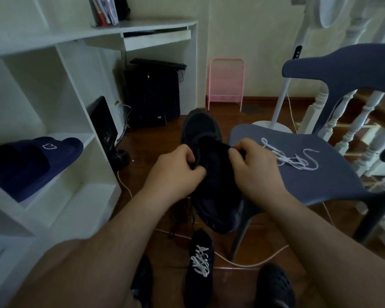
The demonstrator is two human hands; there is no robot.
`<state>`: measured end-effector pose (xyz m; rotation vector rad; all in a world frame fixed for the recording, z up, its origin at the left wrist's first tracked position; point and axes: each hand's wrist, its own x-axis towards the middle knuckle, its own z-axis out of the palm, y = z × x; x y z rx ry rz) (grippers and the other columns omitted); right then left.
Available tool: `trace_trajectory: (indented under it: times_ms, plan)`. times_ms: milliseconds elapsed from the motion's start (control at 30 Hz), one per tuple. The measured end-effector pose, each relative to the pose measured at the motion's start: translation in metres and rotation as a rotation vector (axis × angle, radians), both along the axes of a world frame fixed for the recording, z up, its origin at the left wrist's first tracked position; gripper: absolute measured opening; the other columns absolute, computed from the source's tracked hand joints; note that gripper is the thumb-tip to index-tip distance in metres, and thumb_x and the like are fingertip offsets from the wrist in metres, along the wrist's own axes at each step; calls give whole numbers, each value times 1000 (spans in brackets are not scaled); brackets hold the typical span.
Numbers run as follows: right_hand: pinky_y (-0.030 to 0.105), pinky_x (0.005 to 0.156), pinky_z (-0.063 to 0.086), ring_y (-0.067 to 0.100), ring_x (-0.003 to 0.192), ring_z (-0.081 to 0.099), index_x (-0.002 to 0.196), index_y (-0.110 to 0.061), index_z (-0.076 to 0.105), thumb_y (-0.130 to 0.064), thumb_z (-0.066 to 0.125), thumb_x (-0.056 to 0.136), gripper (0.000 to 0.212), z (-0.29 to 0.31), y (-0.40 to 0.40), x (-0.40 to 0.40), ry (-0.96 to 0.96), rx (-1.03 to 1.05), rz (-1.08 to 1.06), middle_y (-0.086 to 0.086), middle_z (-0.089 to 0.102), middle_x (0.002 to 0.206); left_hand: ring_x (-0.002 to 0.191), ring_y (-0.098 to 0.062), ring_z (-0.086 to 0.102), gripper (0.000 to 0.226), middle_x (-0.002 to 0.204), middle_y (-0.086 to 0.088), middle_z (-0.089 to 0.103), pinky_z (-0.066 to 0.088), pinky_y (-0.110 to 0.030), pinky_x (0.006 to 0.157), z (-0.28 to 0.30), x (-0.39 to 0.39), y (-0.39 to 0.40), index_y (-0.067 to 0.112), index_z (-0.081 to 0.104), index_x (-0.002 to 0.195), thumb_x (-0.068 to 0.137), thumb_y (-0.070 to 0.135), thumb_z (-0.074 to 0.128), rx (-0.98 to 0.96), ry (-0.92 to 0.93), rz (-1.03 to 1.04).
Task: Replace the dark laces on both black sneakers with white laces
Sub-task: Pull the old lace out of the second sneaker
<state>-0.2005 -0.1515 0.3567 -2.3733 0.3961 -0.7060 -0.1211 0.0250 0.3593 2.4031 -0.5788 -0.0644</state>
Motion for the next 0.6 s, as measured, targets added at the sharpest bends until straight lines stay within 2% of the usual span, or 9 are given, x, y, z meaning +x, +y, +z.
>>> trace_trajectory:
  times_ms: [67, 167, 233, 300, 367, 467, 533, 600]
  plan:
    - [15, 55, 33, 3, 70, 54, 84, -23, 57, -30, 53, 104, 21, -1, -5, 2, 24, 87, -25, -7, 60, 76, 80, -4, 61, 6, 89, 14, 65, 43, -21, 61, 3, 16, 11, 37, 66, 100, 95, 37, 69, -16, -29, 65]
    - [25, 55, 42, 15, 73, 59, 86, -13, 64, -26, 55, 102, 22, -4, -11, 7, 40, 332, -82, 4, 65, 80, 83, -4, 63, 4, 85, 15, 67, 42, -20, 62, 7, 31, 18, 38, 72, 95, 96, 34, 71, -83, -43, 140]
    - [26, 53, 43, 19, 71, 58, 88, -9, 63, -23, 54, 101, 21, -5, -10, 9, 75, 388, -97, 7, 65, 80, 79, 0, 61, 7, 83, 16, 66, 41, -17, 61, 6, 28, 13, 33, 75, 102, 98, 34, 69, -97, -83, 131]
    - [31, 57, 45, 19, 73, 59, 89, -14, 60, -24, 55, 98, 15, -5, -10, 8, 154, 266, -86, 3, 64, 80, 79, -3, 63, 16, 81, 16, 66, 44, -19, 65, 0, 20, 6, 29, 76, 109, 99, 37, 67, -94, -124, 83]
    - [35, 66, 45, 19, 81, 58, 96, -20, 58, -26, 59, 93, 6, -4, -10, 5, 196, 111, -57, -4, 62, 88, 77, -4, 63, 17, 77, 15, 66, 46, -21, 63, -2, 12, 2, 28, 76, 106, 99, 41, 67, -73, -134, 57]
    - [32, 79, 42, 17, 98, 55, 114, -27, 61, -30, 67, 91, 23, -5, -3, 6, 92, -172, 59, -6, 57, 106, 68, -1, 63, 17, 71, 10, 68, 46, -20, 55, 0, 7, 0, 31, 74, 94, 100, 45, 66, -55, -117, 29]
    - [32, 83, 44, 20, 102, 56, 112, -25, 67, -29, 71, 90, 23, -10, 2, 10, -4, -332, 151, -4, 58, 110, 67, -2, 64, 17, 70, 10, 69, 51, -23, 58, 2, 3, -2, 32, 73, 90, 99, 46, 67, -60, -109, -1]
    - [39, 83, 49, 25, 100, 57, 110, -23, 69, -28, 71, 89, 22, -15, 3, 13, -23, -429, 191, -1, 60, 108, 65, -1, 64, 17, 68, 9, 70, 54, -25, 60, 2, 0, -4, 33, 72, 87, 98, 45, 68, -62, -113, -21]
